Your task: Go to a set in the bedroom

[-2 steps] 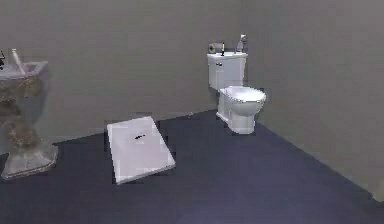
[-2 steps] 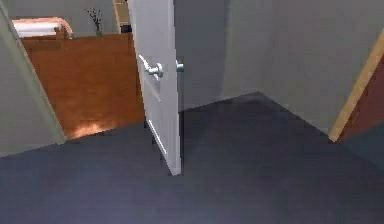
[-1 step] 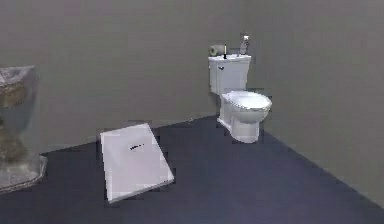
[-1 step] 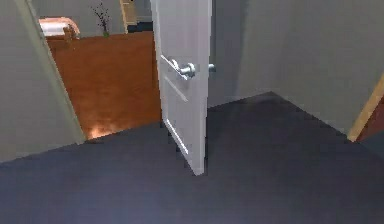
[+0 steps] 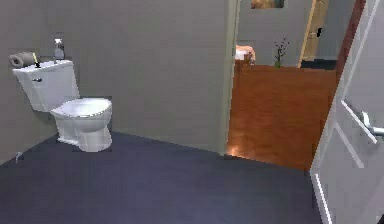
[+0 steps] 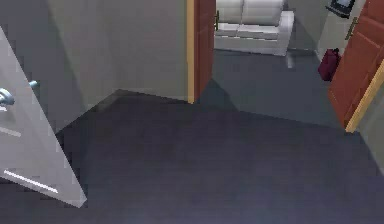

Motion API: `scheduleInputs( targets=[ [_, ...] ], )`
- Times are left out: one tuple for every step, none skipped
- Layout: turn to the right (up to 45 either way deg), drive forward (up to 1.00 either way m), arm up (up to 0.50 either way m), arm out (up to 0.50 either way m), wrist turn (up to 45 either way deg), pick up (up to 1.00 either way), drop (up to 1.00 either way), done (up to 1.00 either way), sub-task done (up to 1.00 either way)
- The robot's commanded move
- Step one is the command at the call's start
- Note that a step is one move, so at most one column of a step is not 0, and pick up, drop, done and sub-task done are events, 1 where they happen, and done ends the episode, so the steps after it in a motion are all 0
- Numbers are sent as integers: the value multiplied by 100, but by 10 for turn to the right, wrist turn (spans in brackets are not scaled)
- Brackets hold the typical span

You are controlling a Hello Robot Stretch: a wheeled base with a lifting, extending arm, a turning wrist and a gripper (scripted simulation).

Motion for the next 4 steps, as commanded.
scheduleInputs(
  targets=[
    [240, 0, 0, 0, 0, 0, 0, 0, 0],
    [0, 100, 0, 0, 0, 0, 0, 0, 0],
    [60, 0, 0, 0, 0, 0, 0, 0, 0],
    [0, 40, 0, 0, 0, 0, 0, 0, 0]
  ],
)
